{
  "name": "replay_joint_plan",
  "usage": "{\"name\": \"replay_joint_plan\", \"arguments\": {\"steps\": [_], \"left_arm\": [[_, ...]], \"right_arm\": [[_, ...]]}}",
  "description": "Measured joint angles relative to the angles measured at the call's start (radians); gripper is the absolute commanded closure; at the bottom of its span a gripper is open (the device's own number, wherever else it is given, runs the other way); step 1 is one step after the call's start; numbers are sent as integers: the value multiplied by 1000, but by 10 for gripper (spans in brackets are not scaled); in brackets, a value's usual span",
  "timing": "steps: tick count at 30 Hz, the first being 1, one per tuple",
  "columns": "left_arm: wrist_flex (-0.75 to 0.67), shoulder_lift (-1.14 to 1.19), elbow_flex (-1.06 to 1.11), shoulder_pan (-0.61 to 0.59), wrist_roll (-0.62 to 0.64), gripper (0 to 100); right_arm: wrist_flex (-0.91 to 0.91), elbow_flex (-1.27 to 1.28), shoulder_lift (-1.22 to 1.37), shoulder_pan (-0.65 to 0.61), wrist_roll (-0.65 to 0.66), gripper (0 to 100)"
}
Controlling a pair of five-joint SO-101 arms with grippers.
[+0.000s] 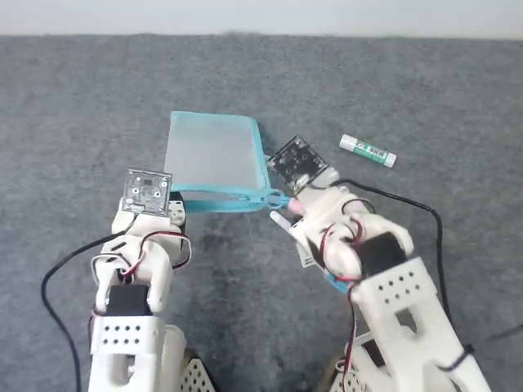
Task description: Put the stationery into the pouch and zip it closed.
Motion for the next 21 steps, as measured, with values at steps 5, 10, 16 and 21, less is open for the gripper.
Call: {"name": "replay_joint_plan", "arguments": {"steps": [5,10,16,21], "left_arm": [[0,0,0,0,23,989],[0,0,0,-8,25,989],[0,0,0,-40,31,989],[0,0,0,-40,35,989]], "right_arm": [[-5,-29,72,52,0,991],[-12,-29,92,58,0,991],[-17,-31,101,58,0,969],[40,-31,101,60,0,781]]}}
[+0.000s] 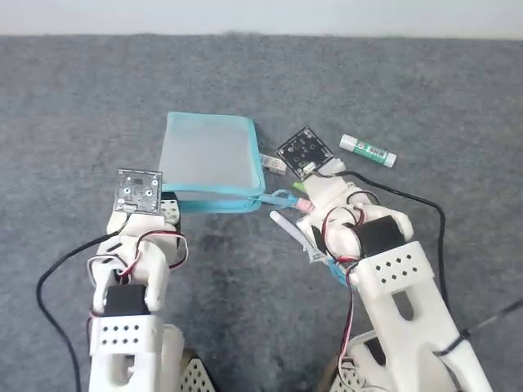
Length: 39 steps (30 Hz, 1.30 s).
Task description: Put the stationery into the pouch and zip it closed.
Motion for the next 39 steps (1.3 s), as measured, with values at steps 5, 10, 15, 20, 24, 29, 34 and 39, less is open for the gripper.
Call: {"name": "replay_joint_plan", "arguments": {"steps": [5,10,15,20,24,29,34,39], "left_arm": [[0,0,15,-25,0,989],[0,0,15,-31,0,989],[0,0,15,-35,0,989],[0,0,15,-35,0,988],[0,0,41,-35,0,988],[0,0,43,-37,0,988],[0,0,43,-37,0,988],[0,0,43,-37,0,988]], "right_arm": [[101,-2,2,23,97,749],[215,-66,2,48,160,768],[261,-138,71,167,281,772],[172,-149,305,261,394,772],[41,-157,497,316,463,772],[-64,-176,652,328,514,772],[-137,-181,730,330,519,772],[-167,-181,781,330,519,783]]}}
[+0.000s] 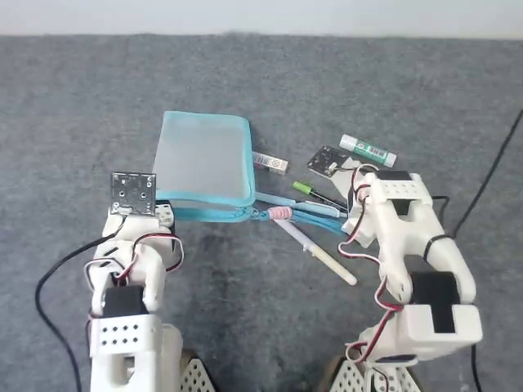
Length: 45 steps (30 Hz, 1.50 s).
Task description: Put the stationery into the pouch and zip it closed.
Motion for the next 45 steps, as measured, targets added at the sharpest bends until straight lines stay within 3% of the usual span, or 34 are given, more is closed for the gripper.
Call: {"name": "replay_joint_plan", "arguments": {"steps": [7,11,17,23,27,33,38,42,45], "left_arm": [[0,0,0,2,0,988],[0,0,14,26,0,988],[0,0,15,28,0,988],[0,0,15,28,0,988],[0,0,15,35,0,988],[-28,0,38,35,0,988],[-37,0,43,35,0,988],[-37,0,43,35,0,988],[-37,0,43,35,2,988]], "right_arm": [[-17,-23,14,9,-26,992],[-3,-46,17,26,-144,993],[157,-178,17,95,-256,992],[359,-305,-37,178,-282,992],[508,-319,-201,167,-281,992],[704,-319,-557,-12,-281,992],[773,-235,-804,-313,-305,992],[761,-140,-804,-545,-385,992],[723,-133,-723,-638,-428,992]]}}
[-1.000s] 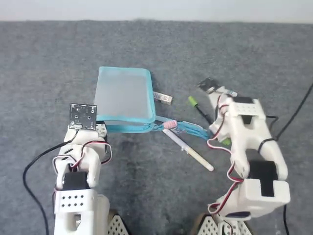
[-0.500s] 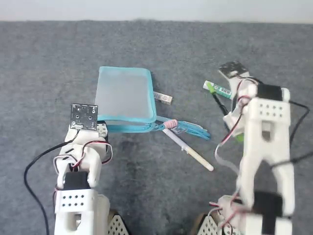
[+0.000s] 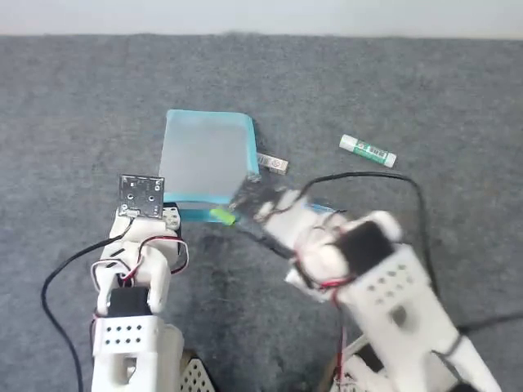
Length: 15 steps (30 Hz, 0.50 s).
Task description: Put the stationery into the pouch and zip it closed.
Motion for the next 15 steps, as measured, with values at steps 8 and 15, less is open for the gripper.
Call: {"name": "replay_joint_plan", "arguments": {"steps": [8,15], "left_arm": [[0,0,14,71,0,988],[0,0,15,83,0,988]], "right_arm": [[-91,-37,258,15,-61,992],[-100,-164,385,124,-140,992]]}}
